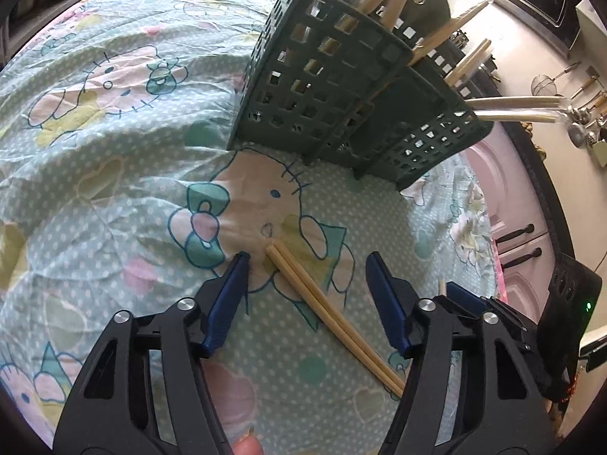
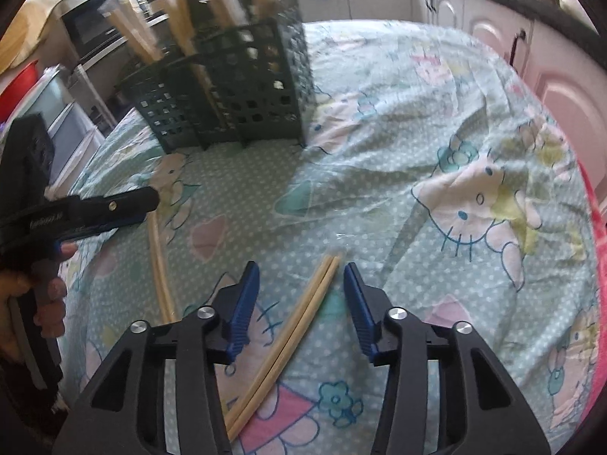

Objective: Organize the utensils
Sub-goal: 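Lower the left tool onto a loose chopstick while the right tool reaches another, then close the left gripper on a chopstick while the right gripper closes on another, then lift both held chopsticks up over the green caddy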

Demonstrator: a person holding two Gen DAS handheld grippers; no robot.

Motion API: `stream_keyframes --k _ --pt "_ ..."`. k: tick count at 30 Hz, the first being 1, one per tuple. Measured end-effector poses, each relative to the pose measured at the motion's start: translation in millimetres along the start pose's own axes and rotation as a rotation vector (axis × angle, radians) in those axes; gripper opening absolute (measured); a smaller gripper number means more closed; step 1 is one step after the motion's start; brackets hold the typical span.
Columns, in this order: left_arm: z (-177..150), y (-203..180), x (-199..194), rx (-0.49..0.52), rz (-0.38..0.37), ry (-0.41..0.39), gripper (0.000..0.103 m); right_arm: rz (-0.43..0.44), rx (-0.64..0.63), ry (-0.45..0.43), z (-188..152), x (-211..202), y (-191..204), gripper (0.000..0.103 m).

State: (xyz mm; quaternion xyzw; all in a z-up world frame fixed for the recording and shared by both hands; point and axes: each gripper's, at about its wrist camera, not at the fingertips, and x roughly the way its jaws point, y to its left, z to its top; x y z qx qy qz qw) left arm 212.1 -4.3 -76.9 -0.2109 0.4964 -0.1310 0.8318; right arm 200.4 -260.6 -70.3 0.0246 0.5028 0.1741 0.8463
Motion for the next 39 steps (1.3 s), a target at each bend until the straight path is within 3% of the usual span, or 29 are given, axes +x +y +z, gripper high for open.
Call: stream_keyframes --k 6,13,24,39 --pt "6 5 3 -0.005 0.023 0.004 0.04 0.005 0.053 0.013 8 4 -8 0.025" --pt "12 24 0 -0.029 0.042 -0.003 0.015 0.015 0.089 0.012 8 5 -16 0.014" --pt "13 39 -10 -0.07 -0.029 -0.025 0.006 0.026 0.058 -0.021 13 -8 -6 0.007" --pt "23 6 -89 0.079 -0.05 -0.236 0.005 0.097 -0.108 -0.178 29 -61 48 0.005"
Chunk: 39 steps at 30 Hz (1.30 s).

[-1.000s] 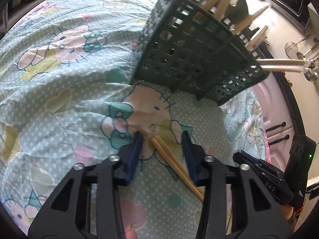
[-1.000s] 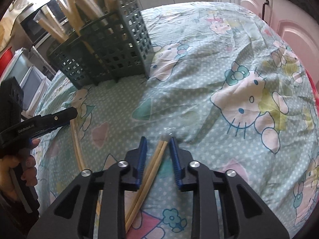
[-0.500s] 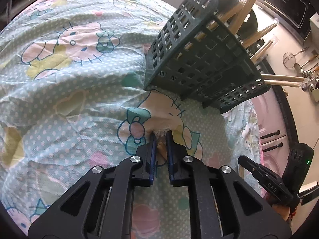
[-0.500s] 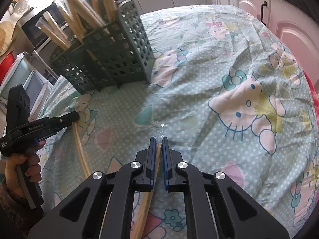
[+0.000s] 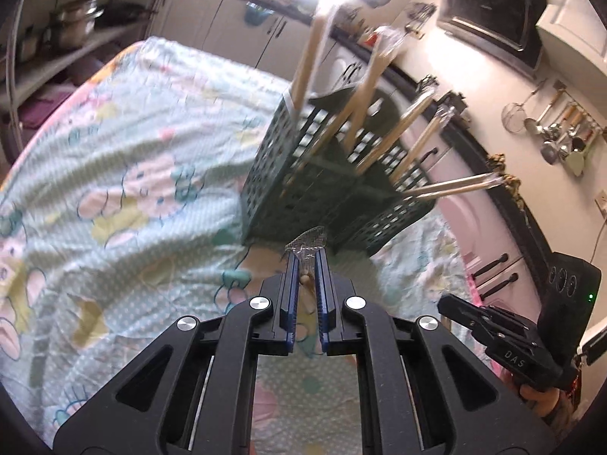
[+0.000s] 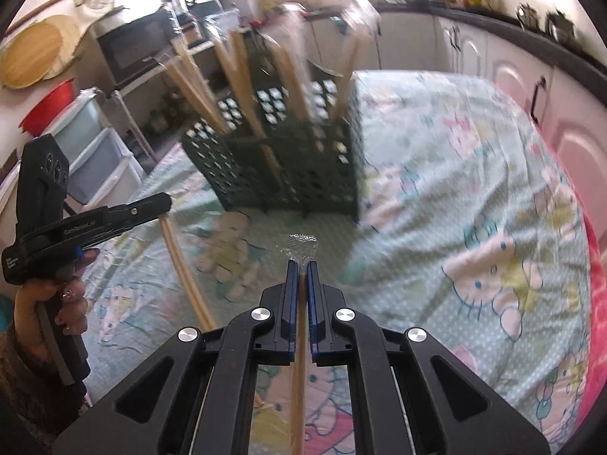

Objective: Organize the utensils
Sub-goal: 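Lift both held chopsticks up over the green caddy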

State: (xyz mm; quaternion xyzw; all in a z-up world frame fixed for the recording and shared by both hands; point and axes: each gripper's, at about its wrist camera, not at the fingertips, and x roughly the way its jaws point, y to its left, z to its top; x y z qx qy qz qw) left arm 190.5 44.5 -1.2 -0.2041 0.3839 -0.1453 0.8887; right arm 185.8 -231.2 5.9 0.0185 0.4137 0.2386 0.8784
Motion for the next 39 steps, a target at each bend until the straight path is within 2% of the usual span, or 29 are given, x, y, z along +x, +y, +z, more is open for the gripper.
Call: stream_keyframes --k 15,39 --pt "26 -63 -46 0.165 -0.033 -0.13 0.005 0.008 -0.121 -0.194 40 -51 39 0.005" --pt "75 -121 -87 0.309 -0.067 -0.257 0.004 0.003 -0.204 -0.446 97 -110 68 0.005"
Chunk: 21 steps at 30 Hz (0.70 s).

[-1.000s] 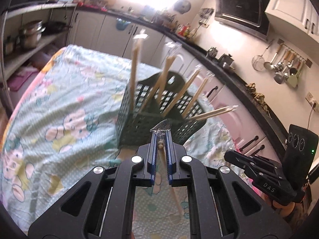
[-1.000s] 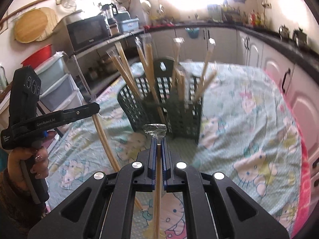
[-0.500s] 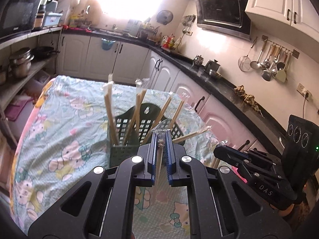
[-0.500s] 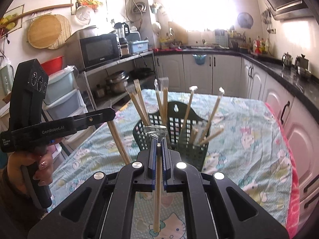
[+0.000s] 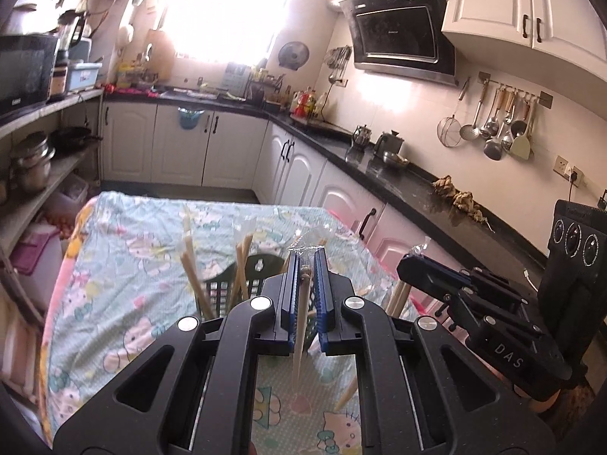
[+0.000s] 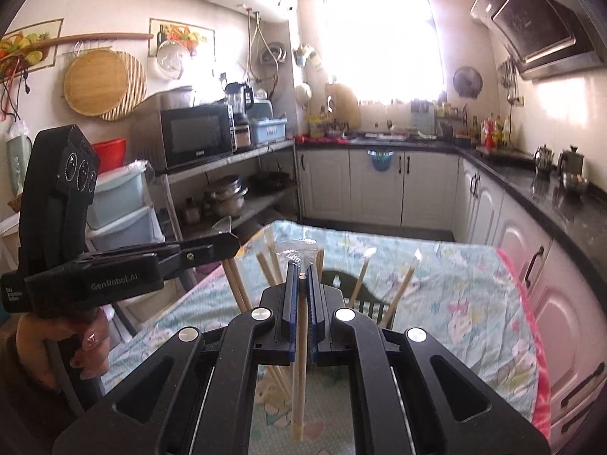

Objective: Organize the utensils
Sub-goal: 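Lift both held chopsticks up over the green caddy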

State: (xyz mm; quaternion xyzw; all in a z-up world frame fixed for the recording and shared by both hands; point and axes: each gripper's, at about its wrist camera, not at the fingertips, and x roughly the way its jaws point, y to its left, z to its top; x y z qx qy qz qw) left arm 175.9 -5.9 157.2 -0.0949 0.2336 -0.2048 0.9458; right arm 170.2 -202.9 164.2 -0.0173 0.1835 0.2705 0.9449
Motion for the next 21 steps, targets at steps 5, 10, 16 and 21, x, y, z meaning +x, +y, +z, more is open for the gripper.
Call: stream_keyframes --k 5,10,16,21 --pt "17 -7 -6 0.027 -0.001 -0.035 0.004 -0.013 -0.012 -0.049 17 -4 -2 0.005" --pt "34 -8 -11 0.04 0.002 -0.069 0.004 -0.026 -0.014 -0.092 31 -6 -5 0.005" --pt "49 -6 -15 0.044 0.019 -0.102 0.004 -0.035 -0.01 -0.135 46 -8 -8 0.005" --pt "61 -1 -19 0.042 0.045 -0.134 0.004 -0.041 -0.01 -0.169 59 -9 -9 0.005"
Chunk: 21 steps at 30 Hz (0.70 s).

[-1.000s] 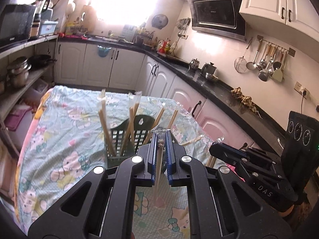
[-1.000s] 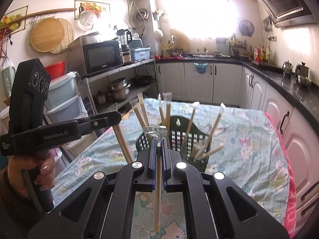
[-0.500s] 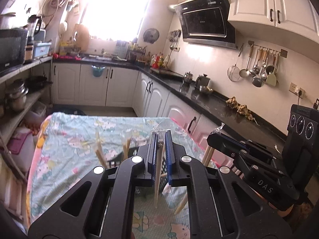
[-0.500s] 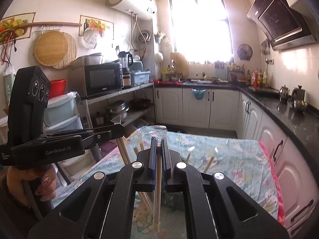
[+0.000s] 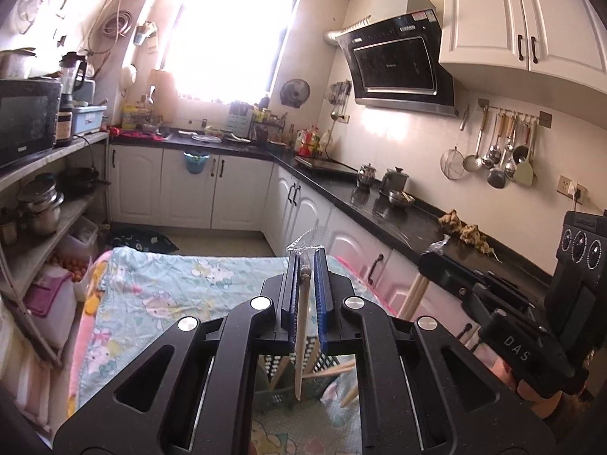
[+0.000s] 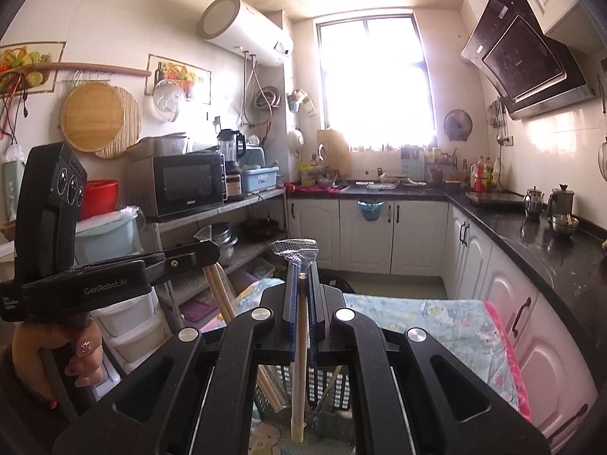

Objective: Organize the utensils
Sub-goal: 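Lift both held chopsticks up over the green caddy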

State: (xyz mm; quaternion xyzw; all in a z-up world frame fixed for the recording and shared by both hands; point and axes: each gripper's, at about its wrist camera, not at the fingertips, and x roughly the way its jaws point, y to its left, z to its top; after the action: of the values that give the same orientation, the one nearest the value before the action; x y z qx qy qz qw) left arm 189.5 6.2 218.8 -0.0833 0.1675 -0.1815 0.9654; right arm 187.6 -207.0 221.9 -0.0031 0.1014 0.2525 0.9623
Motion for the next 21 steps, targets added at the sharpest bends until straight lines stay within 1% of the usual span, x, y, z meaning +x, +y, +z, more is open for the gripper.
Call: stream_keyframes --k 6,11,17,21 --pt "10 12 2 0.004 0.045 -0.028 0.004 -0.005 -0.013 -0.049 13 4 -1 0.005" --pt "9 21 8 0.006 0.08 -0.043 0.004 -0.004 -0.013 -0.081 21 13 -4 0.005" --pt "0 31 21 -0.005 0.102 -0.03 0.004 0.0 -0.01 -0.097 23 26 -6 0.005" --pt "-7 36 31 -0.009 0.112 -0.016 0.004 0.002 -0.018 -0.098 19 35 -5 0.005"
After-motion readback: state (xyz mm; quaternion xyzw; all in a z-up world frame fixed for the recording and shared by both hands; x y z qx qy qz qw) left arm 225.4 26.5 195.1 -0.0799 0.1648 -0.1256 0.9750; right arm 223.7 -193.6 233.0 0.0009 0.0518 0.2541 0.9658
